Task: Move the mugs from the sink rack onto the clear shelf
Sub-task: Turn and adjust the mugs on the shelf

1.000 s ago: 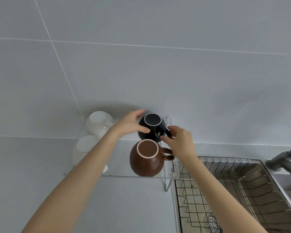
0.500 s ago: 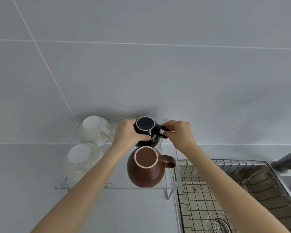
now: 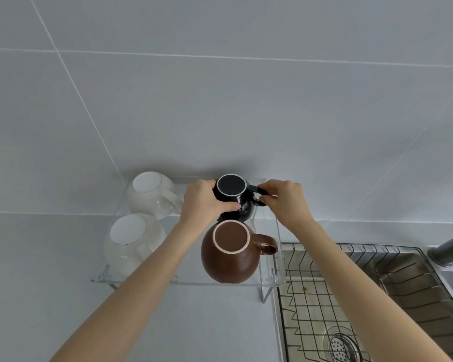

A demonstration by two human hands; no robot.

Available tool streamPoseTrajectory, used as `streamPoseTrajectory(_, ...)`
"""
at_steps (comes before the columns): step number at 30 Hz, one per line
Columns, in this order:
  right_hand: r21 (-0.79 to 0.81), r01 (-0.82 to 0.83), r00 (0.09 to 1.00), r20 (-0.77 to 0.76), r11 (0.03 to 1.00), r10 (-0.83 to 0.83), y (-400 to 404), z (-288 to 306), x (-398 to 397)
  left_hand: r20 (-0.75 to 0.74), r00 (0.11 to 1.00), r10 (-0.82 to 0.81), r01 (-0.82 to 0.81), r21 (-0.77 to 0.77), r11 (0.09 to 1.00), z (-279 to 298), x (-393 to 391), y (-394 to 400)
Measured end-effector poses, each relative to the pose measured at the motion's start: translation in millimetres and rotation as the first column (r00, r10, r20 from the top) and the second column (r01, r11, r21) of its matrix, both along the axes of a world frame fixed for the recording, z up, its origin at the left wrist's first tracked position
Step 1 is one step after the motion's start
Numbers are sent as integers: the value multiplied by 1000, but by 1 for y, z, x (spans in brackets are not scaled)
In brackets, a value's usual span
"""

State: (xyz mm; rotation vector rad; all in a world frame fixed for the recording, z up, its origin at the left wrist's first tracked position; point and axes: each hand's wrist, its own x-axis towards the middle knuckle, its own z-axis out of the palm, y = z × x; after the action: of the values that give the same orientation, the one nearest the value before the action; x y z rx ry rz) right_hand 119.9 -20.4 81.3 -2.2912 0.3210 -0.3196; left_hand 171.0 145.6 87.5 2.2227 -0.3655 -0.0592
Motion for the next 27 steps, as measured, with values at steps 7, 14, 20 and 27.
streamPoseTrajectory(7,-103,-44,997,-63,994,38,17,25,-12,-14,991,-132,133,84,988,25,-5,23)
streamPoseTrajectory(14,109,-215,969,144,971,199,125,36,-65,-237,970,-61,55,-33,998,57,-6,134)
streamPoseTrajectory(20,106,-174,980,-76,979,182,190,-1,-73,-384,898,-216,234,1,972,32,-8,188)
streamPoseTrajectory(27,-24,-63,998,1,998,63,212,-22,-70,-328,903,-278,288,-21,957,10,-3,198)
